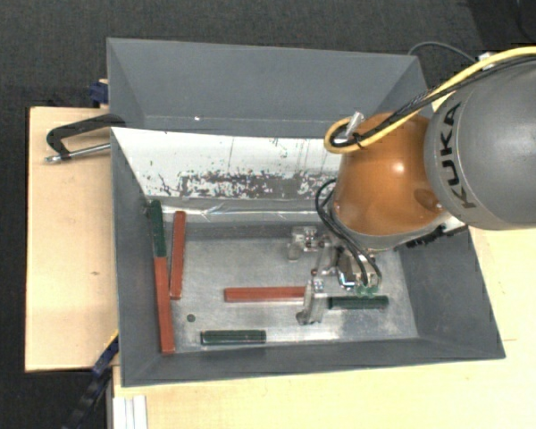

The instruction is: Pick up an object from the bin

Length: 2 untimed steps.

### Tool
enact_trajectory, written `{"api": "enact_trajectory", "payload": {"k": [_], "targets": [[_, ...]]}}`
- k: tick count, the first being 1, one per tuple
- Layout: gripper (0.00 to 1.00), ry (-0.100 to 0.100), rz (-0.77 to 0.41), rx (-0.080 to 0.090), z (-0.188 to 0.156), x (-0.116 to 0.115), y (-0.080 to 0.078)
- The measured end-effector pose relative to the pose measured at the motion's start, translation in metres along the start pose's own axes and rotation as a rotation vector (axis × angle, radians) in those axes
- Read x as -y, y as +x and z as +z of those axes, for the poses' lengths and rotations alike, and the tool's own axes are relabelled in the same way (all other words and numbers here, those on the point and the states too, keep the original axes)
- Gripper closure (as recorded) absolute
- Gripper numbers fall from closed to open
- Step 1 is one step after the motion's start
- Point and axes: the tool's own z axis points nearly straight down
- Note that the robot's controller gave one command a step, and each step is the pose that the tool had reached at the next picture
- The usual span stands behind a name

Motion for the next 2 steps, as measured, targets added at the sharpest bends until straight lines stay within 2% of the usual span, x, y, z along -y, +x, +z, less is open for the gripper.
{"api": "enact_trajectory", "payload": {"k": [1,2], "targets": [[0.00,-0.001,0.001,0.009,-0.004,0.000,-0.002],[0.00,-0.002,0.134,0.016,0.040,-0.022,-0.006]]}}
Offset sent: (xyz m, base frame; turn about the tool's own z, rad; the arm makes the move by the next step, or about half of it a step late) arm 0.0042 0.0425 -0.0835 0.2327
